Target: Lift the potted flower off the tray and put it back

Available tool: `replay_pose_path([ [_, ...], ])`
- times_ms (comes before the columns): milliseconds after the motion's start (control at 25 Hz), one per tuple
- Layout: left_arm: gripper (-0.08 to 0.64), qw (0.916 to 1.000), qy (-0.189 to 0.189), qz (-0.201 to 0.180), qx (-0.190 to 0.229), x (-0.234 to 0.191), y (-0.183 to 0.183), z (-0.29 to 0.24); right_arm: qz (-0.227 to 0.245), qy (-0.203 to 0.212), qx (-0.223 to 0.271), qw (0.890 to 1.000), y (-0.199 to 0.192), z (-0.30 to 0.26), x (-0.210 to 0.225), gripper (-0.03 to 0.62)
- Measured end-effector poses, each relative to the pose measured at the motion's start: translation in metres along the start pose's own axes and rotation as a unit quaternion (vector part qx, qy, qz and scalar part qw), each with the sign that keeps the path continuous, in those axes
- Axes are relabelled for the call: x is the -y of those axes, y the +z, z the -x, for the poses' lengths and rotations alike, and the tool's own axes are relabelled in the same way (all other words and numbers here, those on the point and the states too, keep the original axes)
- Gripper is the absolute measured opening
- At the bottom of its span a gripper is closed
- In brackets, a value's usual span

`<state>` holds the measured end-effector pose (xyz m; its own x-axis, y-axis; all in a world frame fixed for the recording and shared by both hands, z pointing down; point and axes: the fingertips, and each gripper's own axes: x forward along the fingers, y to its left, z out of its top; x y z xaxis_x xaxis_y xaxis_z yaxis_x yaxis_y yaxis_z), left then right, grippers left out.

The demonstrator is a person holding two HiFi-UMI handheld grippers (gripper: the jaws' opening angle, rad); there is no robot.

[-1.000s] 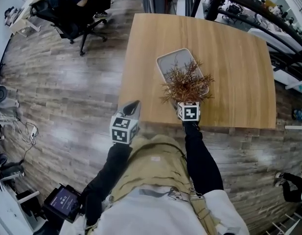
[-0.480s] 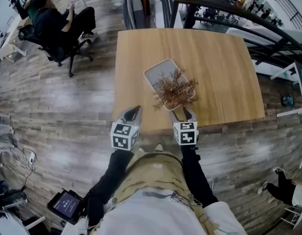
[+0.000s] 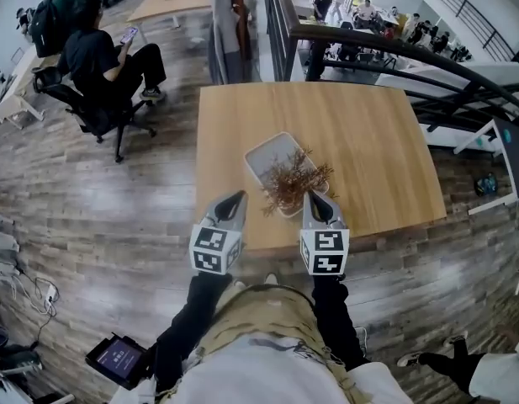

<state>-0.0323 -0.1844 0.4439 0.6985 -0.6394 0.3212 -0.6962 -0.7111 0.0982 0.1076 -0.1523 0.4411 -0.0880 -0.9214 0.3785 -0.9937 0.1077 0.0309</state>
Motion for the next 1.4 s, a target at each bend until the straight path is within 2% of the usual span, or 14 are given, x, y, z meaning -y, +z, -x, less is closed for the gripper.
replay_pose_path([
  [280, 0.002, 0.999, 0.005, -0.02, 0.039, -0.003, 0.037, 0.007, 0.013, 0.008, 0.042, 0.999, 0.047, 0.008, -0.012, 0.005],
  [600, 0.002, 0.9973, 0.005, -0.033, 0.066, 0.003, 0.06, 0.013, 0.005, 0.008, 0.083, 0.996, 0.07, 0.017, -0.015, 0.005],
  [1400, 0.002, 0.996, 0.0, -0.04, 0.08, 0.007, 0.067, 0.02, 0.014, 0.009, 0.113, 0.993, 0.079, 0.028, -0.025, 0.003],
])
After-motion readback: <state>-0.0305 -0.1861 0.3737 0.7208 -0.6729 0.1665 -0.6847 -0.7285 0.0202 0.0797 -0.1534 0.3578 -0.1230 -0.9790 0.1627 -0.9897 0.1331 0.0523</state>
